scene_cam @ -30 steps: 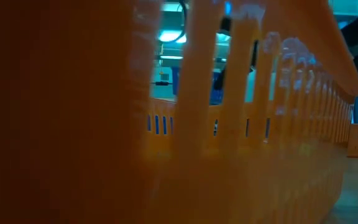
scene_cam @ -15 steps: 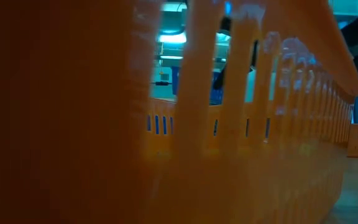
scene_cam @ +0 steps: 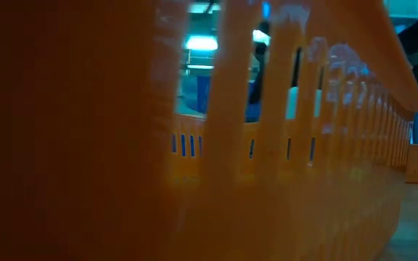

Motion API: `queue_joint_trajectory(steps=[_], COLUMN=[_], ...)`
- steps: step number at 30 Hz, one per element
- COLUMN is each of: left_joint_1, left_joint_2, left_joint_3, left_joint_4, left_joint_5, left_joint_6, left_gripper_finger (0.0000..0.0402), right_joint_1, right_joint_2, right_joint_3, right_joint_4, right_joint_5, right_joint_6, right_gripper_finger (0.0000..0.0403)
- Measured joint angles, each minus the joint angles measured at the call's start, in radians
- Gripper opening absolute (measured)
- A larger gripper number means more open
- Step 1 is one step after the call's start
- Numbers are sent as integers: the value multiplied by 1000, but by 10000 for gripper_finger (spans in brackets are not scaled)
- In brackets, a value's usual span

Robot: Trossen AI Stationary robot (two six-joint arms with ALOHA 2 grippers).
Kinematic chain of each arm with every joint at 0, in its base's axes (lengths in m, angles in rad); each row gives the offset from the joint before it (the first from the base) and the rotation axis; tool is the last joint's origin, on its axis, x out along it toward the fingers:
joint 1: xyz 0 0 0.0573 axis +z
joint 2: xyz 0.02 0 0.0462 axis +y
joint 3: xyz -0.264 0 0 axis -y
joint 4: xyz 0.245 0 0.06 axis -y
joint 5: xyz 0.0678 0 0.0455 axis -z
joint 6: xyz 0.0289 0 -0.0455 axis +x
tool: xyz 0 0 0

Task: Stack baskets by color
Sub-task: Stack the right blue bin on the left blue bin

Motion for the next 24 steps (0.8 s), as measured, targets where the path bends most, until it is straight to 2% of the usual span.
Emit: queue_joint_trajectory(steps=[4, 7, 13, 18, 24], left_joint_1=[-32, -52, -93, -114, -118], left_joint_2=[-72, -117, -196, -245, -292], left_joint_3=[0, 0, 0, 1, 1], left_joint_4=[-44, -68, -81, -81, -78], left_joint_5=[-1, -1, -18, -64, -66], left_joint_6=[-78, -118, -131, -130, -127], left_gripper_finger=[55, 55, 55, 55, 55], right_joint_1=[0, -15, -87, -128, -165], right_joint_2=[0, 0, 6, 49, 135], right_joint_3=[0, 0, 0, 0, 0], right_joint_4=[68, 138, 156, 181, 257], right_joint_5=[-4, -65, -246, -271, -340], right_joint_6=[-275, -422, -489, -518, -572], right_gripper_finger=[0, 0, 0, 0, 0])
